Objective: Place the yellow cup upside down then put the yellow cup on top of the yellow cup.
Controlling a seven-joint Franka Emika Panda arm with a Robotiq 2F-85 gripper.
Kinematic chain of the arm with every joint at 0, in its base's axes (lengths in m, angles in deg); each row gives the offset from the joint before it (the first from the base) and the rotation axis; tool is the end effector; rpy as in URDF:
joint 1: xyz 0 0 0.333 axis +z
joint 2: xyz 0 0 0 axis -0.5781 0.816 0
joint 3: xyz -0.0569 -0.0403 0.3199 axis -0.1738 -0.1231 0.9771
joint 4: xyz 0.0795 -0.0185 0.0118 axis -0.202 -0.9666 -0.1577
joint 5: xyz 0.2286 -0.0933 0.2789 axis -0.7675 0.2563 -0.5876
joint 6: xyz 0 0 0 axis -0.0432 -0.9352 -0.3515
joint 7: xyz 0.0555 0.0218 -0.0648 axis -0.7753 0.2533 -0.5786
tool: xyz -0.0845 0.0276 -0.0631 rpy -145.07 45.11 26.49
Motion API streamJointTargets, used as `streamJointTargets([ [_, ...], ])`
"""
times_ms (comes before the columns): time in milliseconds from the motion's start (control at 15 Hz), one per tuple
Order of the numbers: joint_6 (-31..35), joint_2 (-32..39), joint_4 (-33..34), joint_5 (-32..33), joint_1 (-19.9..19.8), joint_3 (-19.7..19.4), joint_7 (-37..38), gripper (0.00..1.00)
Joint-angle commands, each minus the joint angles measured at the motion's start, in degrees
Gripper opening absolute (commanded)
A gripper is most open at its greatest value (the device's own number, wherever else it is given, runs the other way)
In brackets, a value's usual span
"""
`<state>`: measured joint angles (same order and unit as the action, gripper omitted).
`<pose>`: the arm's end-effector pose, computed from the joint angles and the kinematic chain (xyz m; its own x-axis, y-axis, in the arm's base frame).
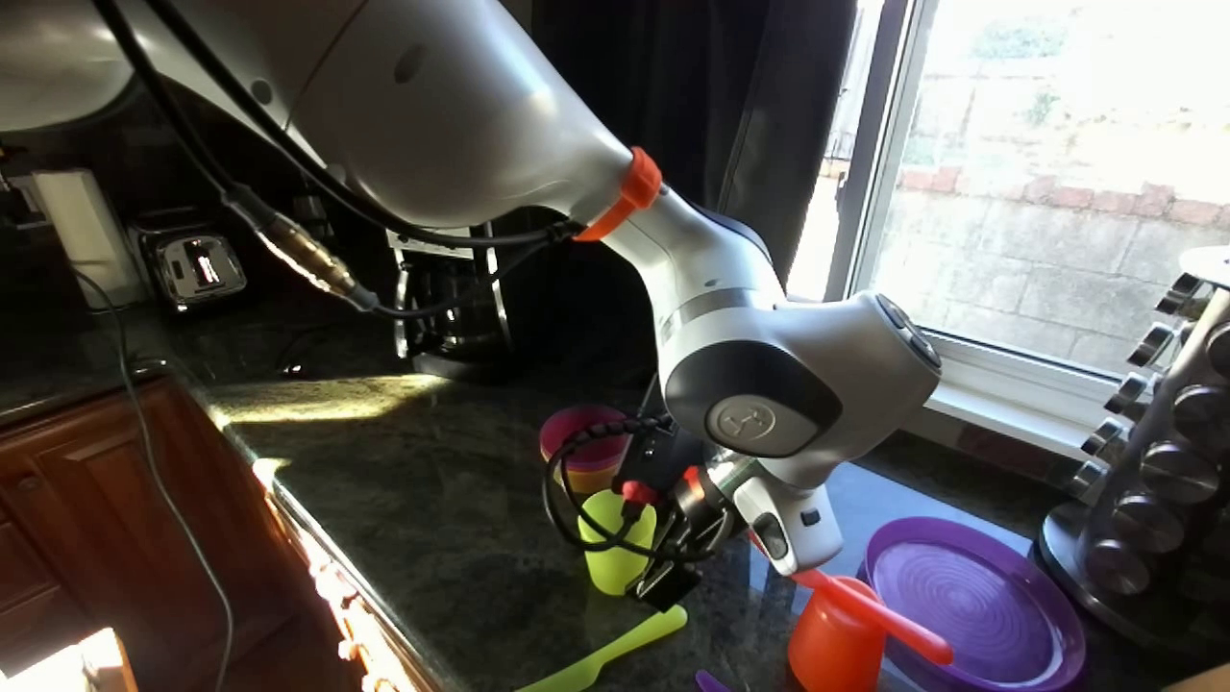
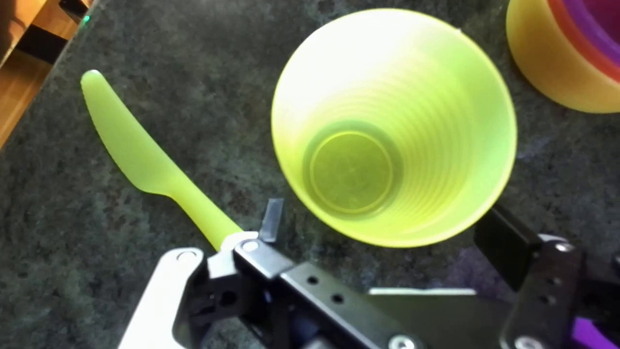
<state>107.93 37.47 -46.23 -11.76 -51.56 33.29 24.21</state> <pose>0.5131 -0.2560 0.2785 0.3956 -0.7797 -0.4853 -0.9059 -0.4182 -0.0666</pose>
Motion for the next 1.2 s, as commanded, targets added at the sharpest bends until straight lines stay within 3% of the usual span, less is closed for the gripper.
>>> streamJointTargets([
  [0,-2.1,1.9,2.4,-2.3,-1.1,0.8,1.3,1.0],
  [867,-6.0,3.7,3.9,-1.3,-0.8,0.8,2.4,0.99],
  [1133,-6.5,4.2,4.1,-1.2,-0.8,0.8,2.5,0.93],
])
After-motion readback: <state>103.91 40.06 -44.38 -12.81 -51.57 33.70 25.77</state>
